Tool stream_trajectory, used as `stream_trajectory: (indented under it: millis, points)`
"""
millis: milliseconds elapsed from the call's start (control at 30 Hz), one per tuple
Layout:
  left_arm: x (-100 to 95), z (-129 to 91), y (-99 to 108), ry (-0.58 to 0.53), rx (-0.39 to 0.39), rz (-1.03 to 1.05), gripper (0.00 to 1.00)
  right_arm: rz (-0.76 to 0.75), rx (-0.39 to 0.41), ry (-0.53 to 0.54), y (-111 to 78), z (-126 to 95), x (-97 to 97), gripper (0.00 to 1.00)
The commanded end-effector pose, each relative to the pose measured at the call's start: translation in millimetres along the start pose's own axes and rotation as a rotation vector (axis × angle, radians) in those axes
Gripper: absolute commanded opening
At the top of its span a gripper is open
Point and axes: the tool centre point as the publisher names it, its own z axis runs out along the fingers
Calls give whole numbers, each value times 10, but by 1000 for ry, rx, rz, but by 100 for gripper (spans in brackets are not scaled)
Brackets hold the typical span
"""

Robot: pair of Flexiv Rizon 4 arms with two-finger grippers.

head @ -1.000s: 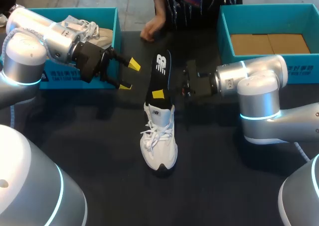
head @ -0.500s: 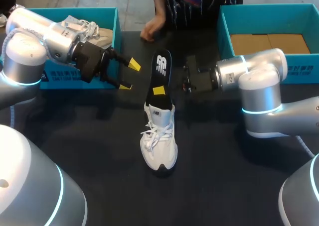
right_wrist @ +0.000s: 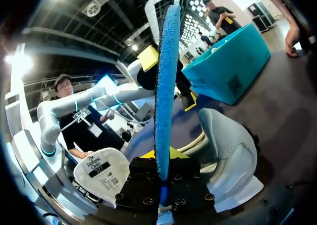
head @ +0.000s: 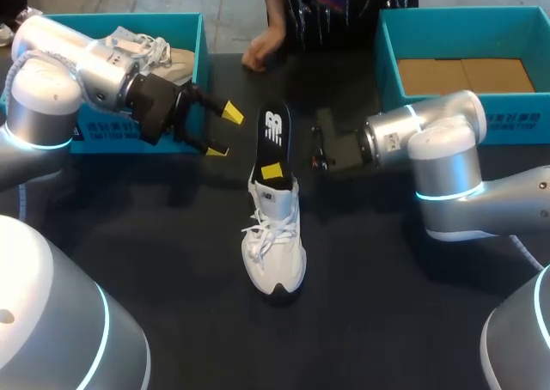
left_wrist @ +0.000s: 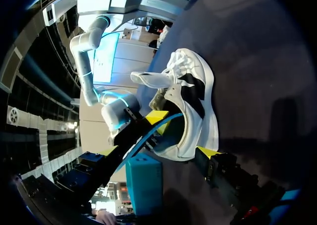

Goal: Take the shoe out of the shoebox, open the shoe tongue, remove and reinsert the insole, then place the shoe into the shoebox

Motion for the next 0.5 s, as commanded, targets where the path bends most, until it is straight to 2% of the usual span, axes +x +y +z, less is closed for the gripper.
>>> stream_trajectory:
  millis: [33, 100, 133, 200, 367, 500]
  points:
    - [1, 3, -24, 0, -4, 1, 100, 5, 8, -5, -25, 32, 10, 0]
    - [-1, 7, -25, 0, -4, 0, 100, 5, 12, -10, -28, 25, 13, 0]
    - [-6, 13, -22, -1, -3, 1, 100, -2, 8, -21, -14, 0, 15, 15]
    - [-10, 25, -15, -1, -2, 2, 100, -19, 3, -39, 33, -31, 30, 18]
    - [-16, 32, -8, -4, 0, 6, 100, -54, 1, -68, 154, -109, 62, 18]
    - [-16, 33, -9, -6, -1, 6, 100, -67, 3, -76, 208, -141, 68, 22]
